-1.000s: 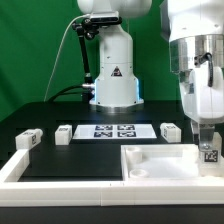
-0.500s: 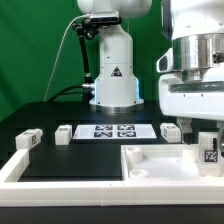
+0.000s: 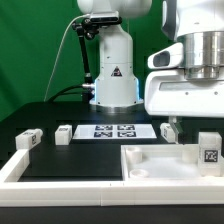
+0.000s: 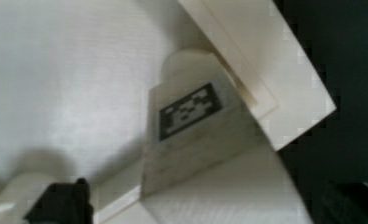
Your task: Assemble one leg
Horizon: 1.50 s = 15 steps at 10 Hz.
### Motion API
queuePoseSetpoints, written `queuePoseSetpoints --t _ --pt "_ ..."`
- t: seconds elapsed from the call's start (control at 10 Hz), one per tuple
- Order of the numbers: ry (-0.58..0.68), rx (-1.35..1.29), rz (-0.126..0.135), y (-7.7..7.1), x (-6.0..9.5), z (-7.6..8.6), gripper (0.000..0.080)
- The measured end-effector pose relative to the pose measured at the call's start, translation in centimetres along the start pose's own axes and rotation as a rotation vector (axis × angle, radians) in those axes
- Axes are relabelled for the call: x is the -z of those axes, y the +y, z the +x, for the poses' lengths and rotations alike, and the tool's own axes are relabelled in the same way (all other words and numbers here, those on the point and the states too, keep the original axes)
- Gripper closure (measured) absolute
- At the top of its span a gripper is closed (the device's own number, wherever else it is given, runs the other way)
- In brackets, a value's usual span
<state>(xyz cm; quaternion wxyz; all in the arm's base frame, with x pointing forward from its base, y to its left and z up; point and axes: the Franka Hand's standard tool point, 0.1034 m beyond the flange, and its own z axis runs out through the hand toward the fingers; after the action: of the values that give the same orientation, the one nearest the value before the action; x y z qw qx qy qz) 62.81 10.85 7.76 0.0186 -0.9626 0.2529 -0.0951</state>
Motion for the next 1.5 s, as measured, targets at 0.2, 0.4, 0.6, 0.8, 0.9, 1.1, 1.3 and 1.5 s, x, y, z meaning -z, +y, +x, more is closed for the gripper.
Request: queuePoseSetpoints --t 0.2,0.4,0.6,0.8,0.9,1.1,1.3,1.5 --pt "0.000 0.145 -0.020 -0.3 0.0 -0.2 0.0150" --pt "0.007 0.279 -0.026 -0.4 0.0 -0.2 0.0150" --pt "0.008 0.298 -0.026 -0.3 0.0 -0.2 0.0150" --pt "0.008 0.277 -0.024 -0.3 0.0 -0.2 0.0260" --pt "0.008 0.251 -0.024 -0.3 0.0 -0.2 0.0443" --pt "0.008 0.195 -0.027 -0.1 0.0 -0.1 0.0509" --pt "0.009 0.068 -0.033 0.4 0.0 0.1 0.0509" --pt "0.026 -0.100 -0.048 1.7 0.0 0.4 0.0508"
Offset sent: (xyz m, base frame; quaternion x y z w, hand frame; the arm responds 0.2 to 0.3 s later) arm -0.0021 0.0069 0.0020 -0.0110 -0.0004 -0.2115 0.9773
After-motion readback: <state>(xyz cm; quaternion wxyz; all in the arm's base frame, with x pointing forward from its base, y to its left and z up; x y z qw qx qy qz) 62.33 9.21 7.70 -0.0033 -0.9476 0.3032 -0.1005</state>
